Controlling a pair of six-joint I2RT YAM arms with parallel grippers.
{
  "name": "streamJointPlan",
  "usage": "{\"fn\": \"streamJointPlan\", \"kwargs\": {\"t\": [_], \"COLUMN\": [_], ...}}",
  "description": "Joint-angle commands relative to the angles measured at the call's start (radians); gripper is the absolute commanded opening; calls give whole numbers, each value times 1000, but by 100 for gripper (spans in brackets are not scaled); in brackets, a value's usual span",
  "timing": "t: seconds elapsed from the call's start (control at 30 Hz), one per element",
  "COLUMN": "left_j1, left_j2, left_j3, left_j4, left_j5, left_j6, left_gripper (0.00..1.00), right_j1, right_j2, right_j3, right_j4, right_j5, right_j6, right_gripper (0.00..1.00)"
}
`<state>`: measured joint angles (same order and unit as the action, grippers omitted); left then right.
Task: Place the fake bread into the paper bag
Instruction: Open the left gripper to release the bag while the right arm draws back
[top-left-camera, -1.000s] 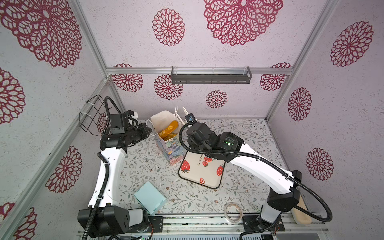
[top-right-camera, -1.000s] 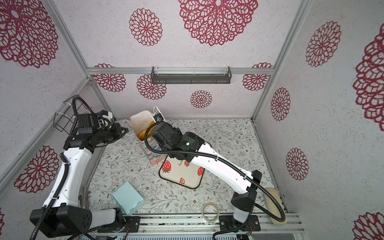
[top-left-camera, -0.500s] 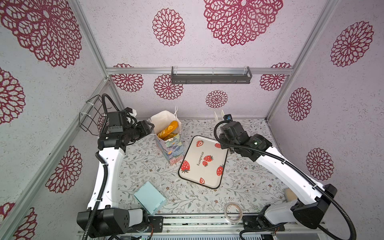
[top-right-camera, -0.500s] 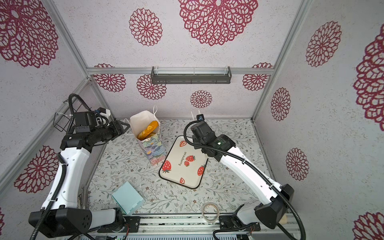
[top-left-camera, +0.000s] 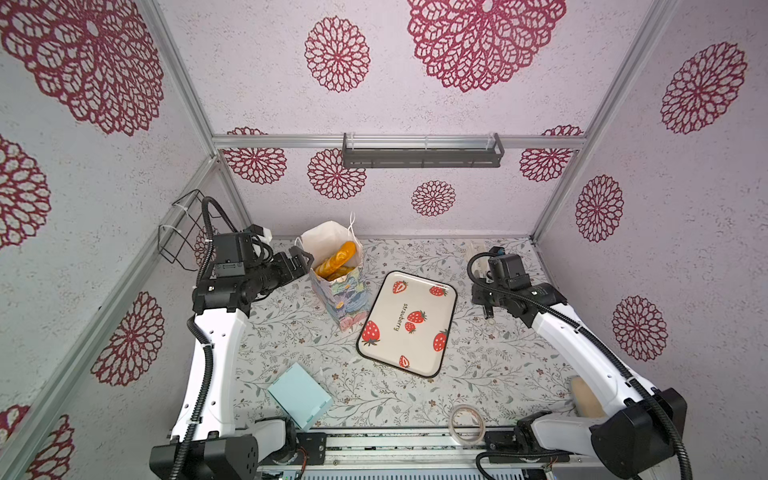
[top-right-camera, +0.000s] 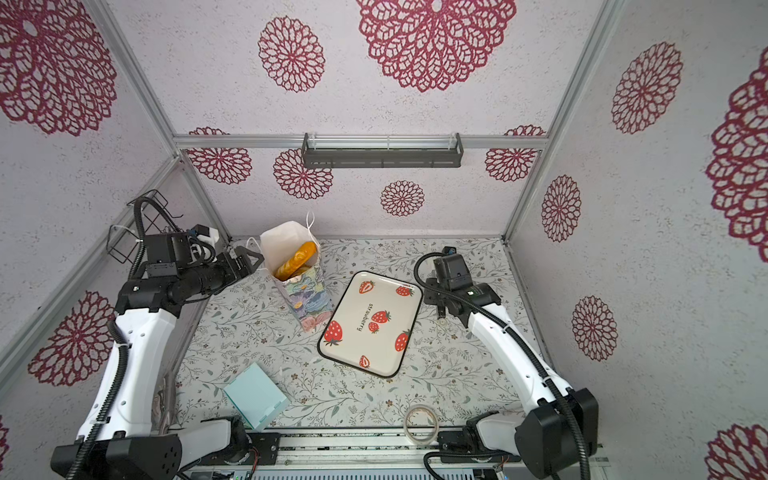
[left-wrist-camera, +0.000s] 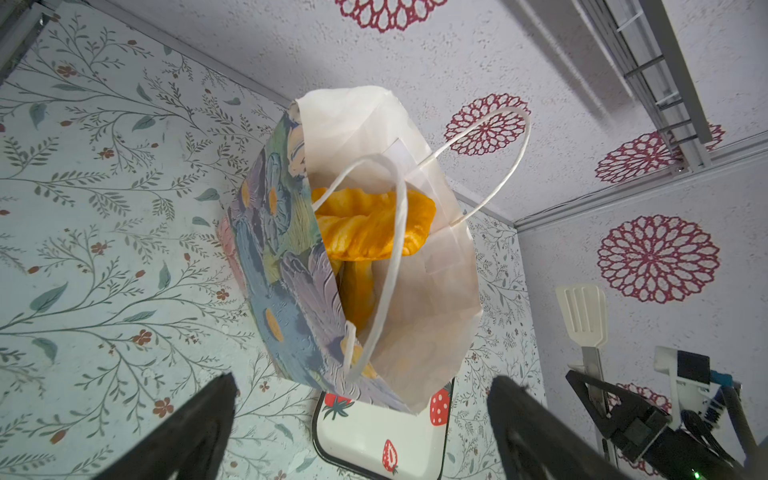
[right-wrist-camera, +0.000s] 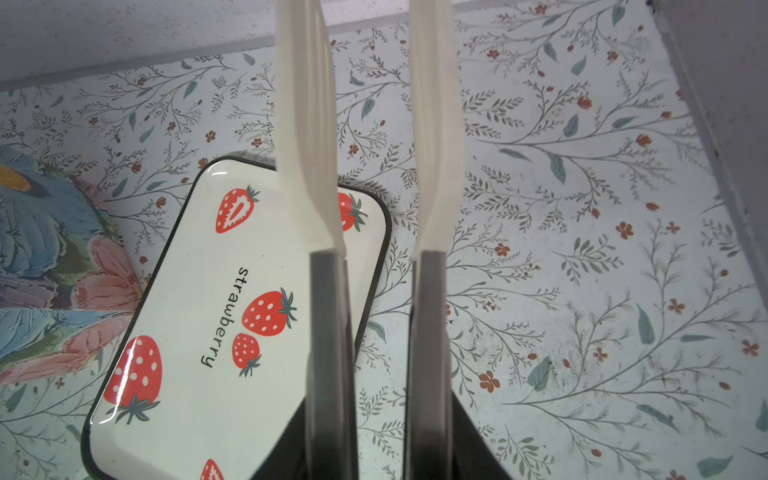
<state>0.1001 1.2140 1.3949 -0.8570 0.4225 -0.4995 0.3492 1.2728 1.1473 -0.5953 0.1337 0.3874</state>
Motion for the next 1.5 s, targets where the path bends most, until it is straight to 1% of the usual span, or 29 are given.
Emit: {"fn": "streamJointPlan", "kwargs": {"t": [0.0, 0.17, 0.27, 0.53, 0.67, 0.83, 0.97, 1.17, 1.33, 1.47], "left_j1": [-13, -22, -26, -34, -34, -34, -34, -34, -34, -34], "left_j2": [-44, -109, -130, -183, -186, -211, -191, -171, -159, -147], "left_j3": [-47, -128, -174, -314, -352, -420, -450, -485, -502, -529], "left_j4": [12, 39, 46, 122, 131, 189, 205, 228, 261, 318], "left_j5": [-15, -81, -105, -194, -237, -317, -284, -317, -328, -281], "left_j6": [3, 7, 0, -33, -64, -107, -130, -152, -160, -171], "left_gripper": [98, 97, 98, 98, 98, 97, 97, 97, 98, 100], "right_j1": [-62, -146, -176, -224, -239, -256, -257, -273, -301, -308], "right_j2": [-44, -34, -24, 36, 80, 145, 211, 327, 418, 477], "right_j3": [-19, -77, -98, -124, -131, -140, -135, -92, -52, -29], "right_j4": [88, 134, 156, 199, 224, 264, 286, 277, 275, 292], "right_j5": [-81, -141, -157, -185, -169, -158, -135, -45, -46, -32], "right_j6": [28, 33, 34, 33, 34, 49, 51, 12, -1, -3], "right_gripper": [38, 38, 38, 38, 38, 38, 38, 38, 38, 38]}}
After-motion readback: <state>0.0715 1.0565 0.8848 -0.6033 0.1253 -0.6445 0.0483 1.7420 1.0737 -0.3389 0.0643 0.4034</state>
